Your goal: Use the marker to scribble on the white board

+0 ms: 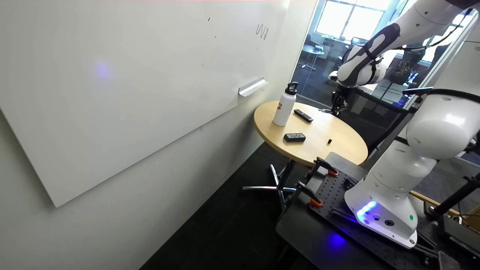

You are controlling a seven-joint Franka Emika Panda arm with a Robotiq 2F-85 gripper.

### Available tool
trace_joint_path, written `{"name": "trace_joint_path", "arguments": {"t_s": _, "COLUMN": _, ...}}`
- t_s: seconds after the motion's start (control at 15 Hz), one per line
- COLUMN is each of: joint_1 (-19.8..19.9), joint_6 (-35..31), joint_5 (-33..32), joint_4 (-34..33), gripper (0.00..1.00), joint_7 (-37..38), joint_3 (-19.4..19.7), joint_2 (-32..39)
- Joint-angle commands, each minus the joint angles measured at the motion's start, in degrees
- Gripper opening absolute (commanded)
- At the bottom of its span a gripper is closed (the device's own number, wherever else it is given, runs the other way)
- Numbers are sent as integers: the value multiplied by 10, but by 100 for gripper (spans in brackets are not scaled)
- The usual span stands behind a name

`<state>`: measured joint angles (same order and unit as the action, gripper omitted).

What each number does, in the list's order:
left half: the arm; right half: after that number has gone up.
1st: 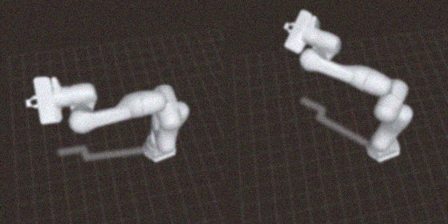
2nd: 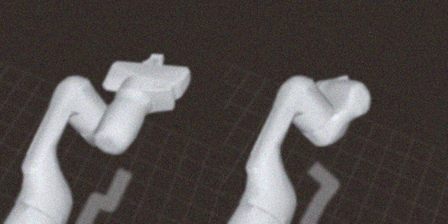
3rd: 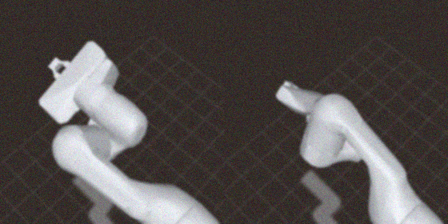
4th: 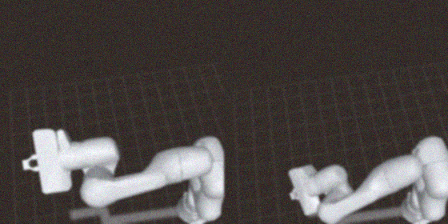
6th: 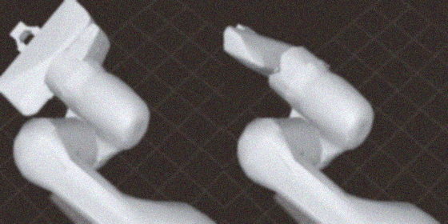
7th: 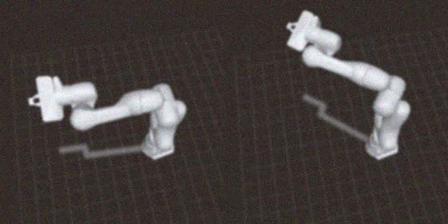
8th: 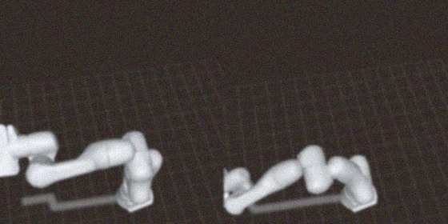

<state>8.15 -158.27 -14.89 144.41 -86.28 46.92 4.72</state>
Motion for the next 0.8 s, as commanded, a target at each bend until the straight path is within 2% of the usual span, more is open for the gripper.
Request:
{"name": "trace_joint_path", "arguments": {"t_s": 0.0, "joint_1": 26, "joint_6": 1, "joint_5": 66, "joint_4": -22, "gripper": 5, "joint_7": -2, "joint_3": -10, "joint_2": 42}}
{"name": "trace_joint_path", "arguments": {"t_s": 0.27, "joint_1": 60, "joint_6": 12, "joint_5": 172, "joint_4": -47, "gripper": 5, "joint_7": -9, "joint_3": -32, "joint_2": 100}}
{"name": "trace_joint_path", "arguments": {"t_s": 0.4, "joint_1": 89, "joint_6": 17, "joint_5": 233, "joint_4": -65, "gripper": 5, "joint_7": -21, "joint_3": -66, "joint_2": 144}}
{"name": "trace_joint_path", "arguments": {"t_s": 0.6, "joint_1": 145, "joint_6": 1, "joint_5": 315, "joint_4": -99, "gripper": 5, "joint_7": -31, "joint_3": -131, "joint_2": 216}}
{"name": "trace_joint_path", "arguments": {"t_s": 0.67, "joint_1": 209, "joint_6": -12, "joint_5": 281, "joint_4": -109, "gripper": 5, "joint_7": 10, "joint_3": -190, "joint_2": 225}}
{"name": "trace_joint_path", "arguments": {"t_s": 0.73, "joint_1": 234, "joint_6": -26, "joint_5": 284, "joint_4": -124, "gripper": 5, "joint_7": 17, "joint_3": -215, "joint_2": 249}}
